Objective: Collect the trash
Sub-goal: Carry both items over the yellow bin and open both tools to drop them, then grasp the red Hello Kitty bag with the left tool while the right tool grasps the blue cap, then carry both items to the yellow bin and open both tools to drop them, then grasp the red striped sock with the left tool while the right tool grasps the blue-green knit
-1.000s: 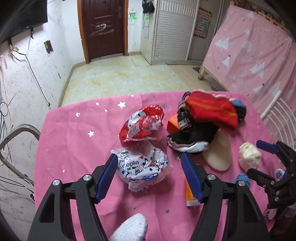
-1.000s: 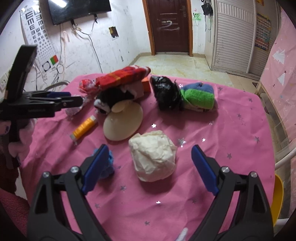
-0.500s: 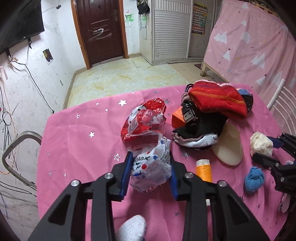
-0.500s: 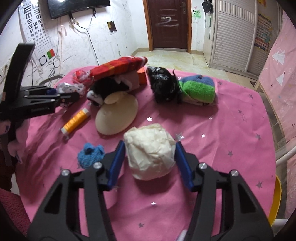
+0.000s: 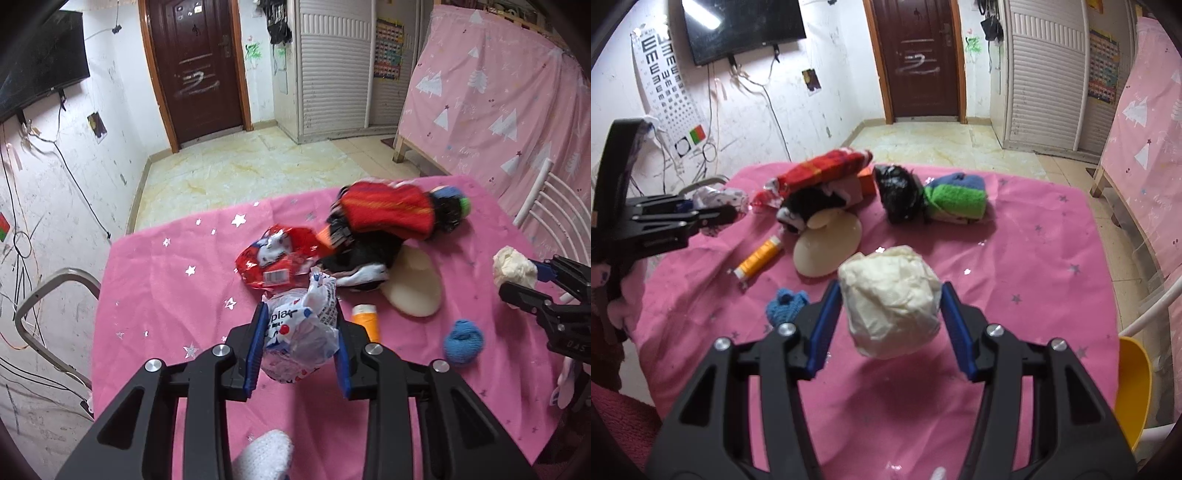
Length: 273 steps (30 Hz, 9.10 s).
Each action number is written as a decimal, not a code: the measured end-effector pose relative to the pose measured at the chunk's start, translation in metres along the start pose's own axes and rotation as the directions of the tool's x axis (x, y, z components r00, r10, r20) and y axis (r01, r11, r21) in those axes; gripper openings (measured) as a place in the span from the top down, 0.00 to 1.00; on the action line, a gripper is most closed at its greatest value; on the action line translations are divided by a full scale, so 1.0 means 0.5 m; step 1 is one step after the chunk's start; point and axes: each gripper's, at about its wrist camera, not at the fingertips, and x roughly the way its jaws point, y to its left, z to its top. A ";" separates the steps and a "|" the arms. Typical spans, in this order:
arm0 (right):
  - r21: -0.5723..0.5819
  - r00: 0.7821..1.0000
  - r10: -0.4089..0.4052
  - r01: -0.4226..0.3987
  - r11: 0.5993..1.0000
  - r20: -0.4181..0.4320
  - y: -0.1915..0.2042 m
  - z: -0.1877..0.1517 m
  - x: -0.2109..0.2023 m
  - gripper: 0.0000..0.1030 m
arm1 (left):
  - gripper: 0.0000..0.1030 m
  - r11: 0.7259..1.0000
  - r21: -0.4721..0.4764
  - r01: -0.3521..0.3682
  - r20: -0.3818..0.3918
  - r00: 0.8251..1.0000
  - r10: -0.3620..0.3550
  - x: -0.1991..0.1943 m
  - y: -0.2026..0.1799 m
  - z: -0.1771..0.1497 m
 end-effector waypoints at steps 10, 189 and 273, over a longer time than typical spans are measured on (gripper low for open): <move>0.067 0.994 -0.031 0.024 0.997 0.107 -0.075 -0.013 -0.099 0.49 | 0.76 0.996 0.074 0.054 0.092 0.994 -0.061 -0.087 -0.128 0.041; 0.305 0.951 -0.295 0.256 0.917 0.089 -0.428 -0.174 -0.234 0.74 | 0.78 0.888 0.326 0.325 0.010 0.938 -0.347 -0.040 -0.673 0.198; 0.056 0.997 -0.033 0.036 0.998 -0.063 -0.151 0.170 0.158 0.36 | 0.97 0.986 0.018 0.164 -0.054 0.985 -0.163 0.130 -0.083 0.181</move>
